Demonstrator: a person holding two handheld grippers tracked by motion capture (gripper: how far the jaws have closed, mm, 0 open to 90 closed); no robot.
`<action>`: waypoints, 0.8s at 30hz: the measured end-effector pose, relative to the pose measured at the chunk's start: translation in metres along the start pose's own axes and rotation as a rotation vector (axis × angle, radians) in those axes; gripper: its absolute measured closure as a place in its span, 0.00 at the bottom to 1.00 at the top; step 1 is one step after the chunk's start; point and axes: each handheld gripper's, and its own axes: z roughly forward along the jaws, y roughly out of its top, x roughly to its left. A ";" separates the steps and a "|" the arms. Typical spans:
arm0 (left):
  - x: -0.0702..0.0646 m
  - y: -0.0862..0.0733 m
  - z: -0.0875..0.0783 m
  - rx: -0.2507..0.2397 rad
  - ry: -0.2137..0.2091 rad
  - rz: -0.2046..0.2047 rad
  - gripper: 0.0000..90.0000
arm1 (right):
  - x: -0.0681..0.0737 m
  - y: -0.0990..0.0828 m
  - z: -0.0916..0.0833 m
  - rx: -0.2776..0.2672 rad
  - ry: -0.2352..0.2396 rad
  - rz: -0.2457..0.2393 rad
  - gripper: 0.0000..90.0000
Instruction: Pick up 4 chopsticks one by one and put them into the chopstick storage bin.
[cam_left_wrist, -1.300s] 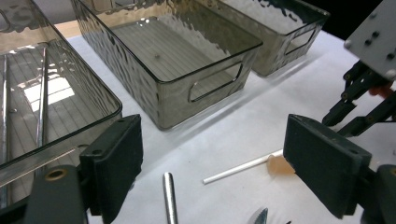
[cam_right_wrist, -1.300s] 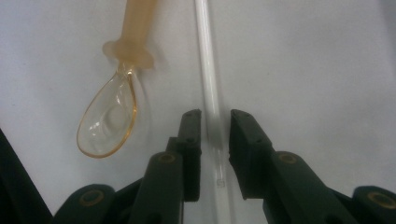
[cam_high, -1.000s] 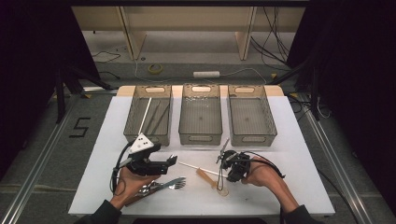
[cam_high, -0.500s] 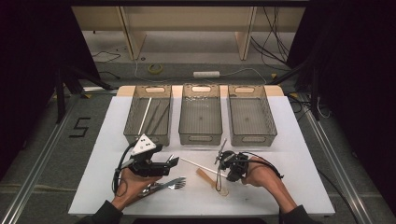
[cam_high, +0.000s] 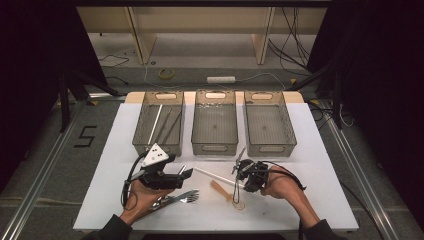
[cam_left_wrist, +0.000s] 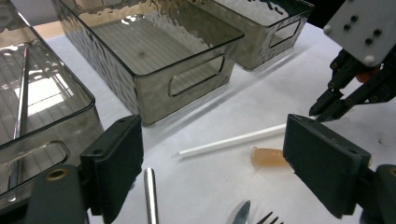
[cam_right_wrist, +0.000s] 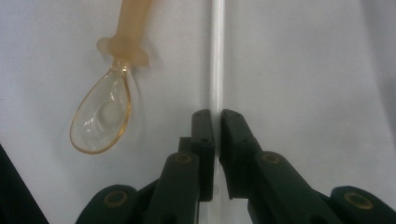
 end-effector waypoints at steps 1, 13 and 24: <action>0.000 0.001 0.000 0.001 -0.003 0.003 0.22 | -0.001 -0.001 -0.002 -0.006 -0.004 -0.001 0.94; -0.011 0.009 0.007 0.045 -0.067 0.075 0.22 | 0.005 -0.002 -0.030 -0.089 -0.031 0.003 0.95; -0.032 0.014 0.028 0.154 -0.126 0.197 0.22 | 0.022 0.006 -0.045 -0.106 -0.037 -0.076 0.95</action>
